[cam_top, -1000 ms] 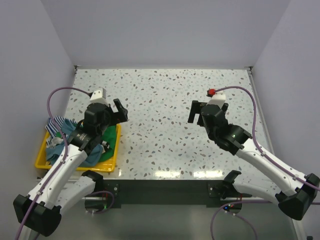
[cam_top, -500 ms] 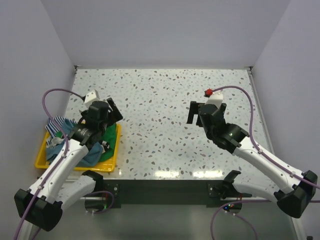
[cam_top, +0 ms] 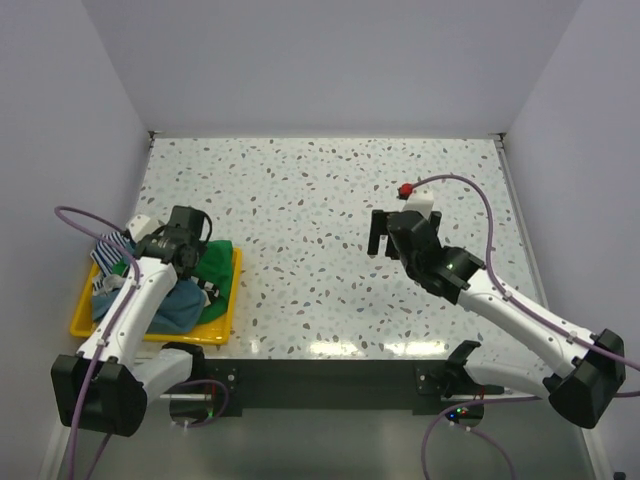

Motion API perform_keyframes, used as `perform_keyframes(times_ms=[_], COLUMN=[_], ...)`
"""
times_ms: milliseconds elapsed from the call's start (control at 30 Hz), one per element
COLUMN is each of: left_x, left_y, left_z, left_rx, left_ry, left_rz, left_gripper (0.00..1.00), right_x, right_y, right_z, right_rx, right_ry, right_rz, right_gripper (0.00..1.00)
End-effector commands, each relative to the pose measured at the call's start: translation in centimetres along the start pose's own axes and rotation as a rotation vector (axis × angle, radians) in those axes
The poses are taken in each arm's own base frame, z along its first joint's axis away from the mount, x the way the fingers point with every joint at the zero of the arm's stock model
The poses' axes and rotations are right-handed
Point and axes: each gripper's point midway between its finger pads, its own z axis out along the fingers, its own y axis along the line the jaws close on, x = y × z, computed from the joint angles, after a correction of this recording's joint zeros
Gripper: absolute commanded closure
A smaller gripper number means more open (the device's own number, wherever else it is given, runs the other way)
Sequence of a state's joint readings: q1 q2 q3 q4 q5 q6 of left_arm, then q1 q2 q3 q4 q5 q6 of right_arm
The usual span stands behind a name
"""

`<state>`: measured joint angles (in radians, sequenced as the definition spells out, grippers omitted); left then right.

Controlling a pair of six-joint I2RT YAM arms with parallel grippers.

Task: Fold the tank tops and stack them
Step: Grab the tank top from the pile

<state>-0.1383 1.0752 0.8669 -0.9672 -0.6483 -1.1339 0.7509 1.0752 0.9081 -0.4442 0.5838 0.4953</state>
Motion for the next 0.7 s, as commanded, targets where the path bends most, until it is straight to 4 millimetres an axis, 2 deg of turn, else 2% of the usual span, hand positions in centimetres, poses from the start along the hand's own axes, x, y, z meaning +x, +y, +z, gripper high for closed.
perform_keyframes(times_ms=[0, 100, 200, 233, 400, 467, 500, 533, 600, 667], left_x=[-0.4, 0.0, 0.5, 0.6, 1.4, 1.6, 1.5, 1.4, 0.5, -1.5], left_y=[1.7, 2.4, 2.4, 2.5, 2.9, 3.1, 3.0, 3.1, 2.6, 1.6], left_z=[0.2, 0.7, 1.2, 1.3, 2.3, 2.4, 2.4, 2.3, 1.8, 0.7], left_rx=[-0.083, -0.120, -0.136, -0.141, -0.172, -0.176, -0.173, -0.171, -0.149, -0.105], left_ry=[-0.036, -0.033, -0.021, -0.018, -0.005, -0.003, -0.005, -0.009, -0.026, -0.065], left_rz=[-0.069, -0.097, -0.113, -0.114, -0.107, -0.102, -0.102, -0.100, -0.085, -0.090], left_gripper=[0.08, 0.14, 0.24, 0.31, 0.50, 0.65, 0.72, 0.85, 0.99, 1.00], right_x=[0.2, 1.0, 1.3, 1.4, 1.9, 2.0, 2.0, 1.9, 1.9, 1.7], right_y=[0.2, 0.1, 0.0, 0.0, -0.1, -0.1, -0.1, -0.1, 0.0, 0.1], right_z=[0.4, 0.8, 1.1, 1.2, 1.6, 1.7, 1.7, 1.7, 1.7, 1.6], right_rx=[-0.002, 0.009, 0.022, 0.024, 0.039, 0.041, 0.041, 0.041, 0.040, 0.036], right_ry=[-0.011, 0.003, 0.011, 0.015, 0.029, 0.033, 0.033, 0.032, 0.030, 0.026], right_rz=[0.027, 0.021, 0.015, 0.012, -0.003, -0.004, -0.003, 0.000, 0.001, 0.003], right_gripper=[0.01, 0.01, 0.01, 0.01, 0.01, 0.01, 0.01, 0.01, 0.01, 0.01])
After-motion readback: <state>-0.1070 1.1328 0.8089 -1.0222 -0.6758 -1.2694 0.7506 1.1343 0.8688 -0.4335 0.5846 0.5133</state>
